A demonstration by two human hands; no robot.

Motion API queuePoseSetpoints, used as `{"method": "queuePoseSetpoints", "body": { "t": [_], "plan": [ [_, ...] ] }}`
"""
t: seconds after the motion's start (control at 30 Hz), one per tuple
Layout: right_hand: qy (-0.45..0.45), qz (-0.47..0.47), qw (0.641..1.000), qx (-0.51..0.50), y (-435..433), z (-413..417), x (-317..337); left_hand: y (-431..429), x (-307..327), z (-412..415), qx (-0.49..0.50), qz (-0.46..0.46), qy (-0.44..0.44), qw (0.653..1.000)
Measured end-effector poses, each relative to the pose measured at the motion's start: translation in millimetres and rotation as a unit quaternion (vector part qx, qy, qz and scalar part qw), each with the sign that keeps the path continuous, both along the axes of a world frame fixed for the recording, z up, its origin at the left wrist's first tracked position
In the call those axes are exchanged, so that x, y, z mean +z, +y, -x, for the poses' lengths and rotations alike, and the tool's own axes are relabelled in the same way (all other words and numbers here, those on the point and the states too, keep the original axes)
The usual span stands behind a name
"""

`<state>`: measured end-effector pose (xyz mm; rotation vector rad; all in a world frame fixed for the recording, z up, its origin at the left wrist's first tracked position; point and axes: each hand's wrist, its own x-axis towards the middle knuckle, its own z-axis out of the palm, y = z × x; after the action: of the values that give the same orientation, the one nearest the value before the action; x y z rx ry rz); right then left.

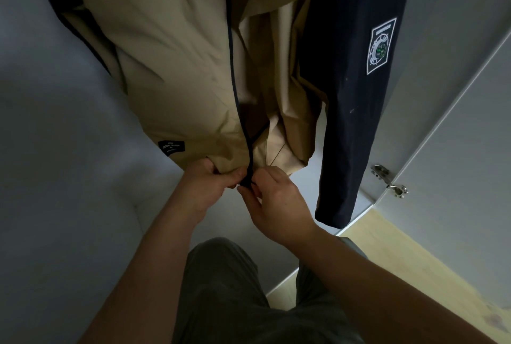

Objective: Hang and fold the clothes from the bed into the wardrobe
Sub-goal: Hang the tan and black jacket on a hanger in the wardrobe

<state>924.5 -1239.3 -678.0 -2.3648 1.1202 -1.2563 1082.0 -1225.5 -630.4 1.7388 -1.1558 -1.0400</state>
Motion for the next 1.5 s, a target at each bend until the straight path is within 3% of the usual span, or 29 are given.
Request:
{"method": "queuePoseSetpoints", "body": {
  "t": [0.27, 0.4, 0.5, 0.73, 0.93, 1.17, 1.33, 1.5],
  "plan": [
    [-0.02, -0.095, 0.995, 0.011, -3.7, -12.7, 0.6, -8.2, 1.1, -28.2, -0.023, -0.057, 0.061, 0.996],
    [0.073, -0.076, 0.993, 0.049, -9.6, -9.0, -0.4, -1.8, -9.9, -36.1, -0.042, -0.055, 0.041, 0.997],
    [0.14, -0.053, 0.985, 0.084, -19.5, -3.0, 3.5, 1.5, -16.6, -36.9, -0.053, -0.045, 0.098, 0.993],
    [0.101, -0.111, 0.983, 0.102, -5.5, -14.9, -6.4, -2.2, -21.9, -35.4, -0.061, -0.033, 0.147, 0.987],
    [0.042, -0.216, 0.971, 0.094, -12.2, -16.2, -6.0, 3.3, -24.6, -47.2, -0.074, 0.014, 0.093, 0.993],
    [0.136, -0.177, 0.972, 0.072, -28.6, -17.5, 8.0, 5.8, -33.0, -52.8, -0.114, 0.008, 0.089, 0.989],
    [0.213, -0.11, 0.969, -0.061, -55.2, -25.5, 26.2, 2.3, -36.0, -54.5, -0.111, -0.011, 0.126, 0.986],
    [0.281, -0.081, 0.956, -0.014, -59.9, -24.0, 32.5, -4.6, -42.8, -49.4, -0.016, 0.013, 0.159, 0.987]
  ]
}}
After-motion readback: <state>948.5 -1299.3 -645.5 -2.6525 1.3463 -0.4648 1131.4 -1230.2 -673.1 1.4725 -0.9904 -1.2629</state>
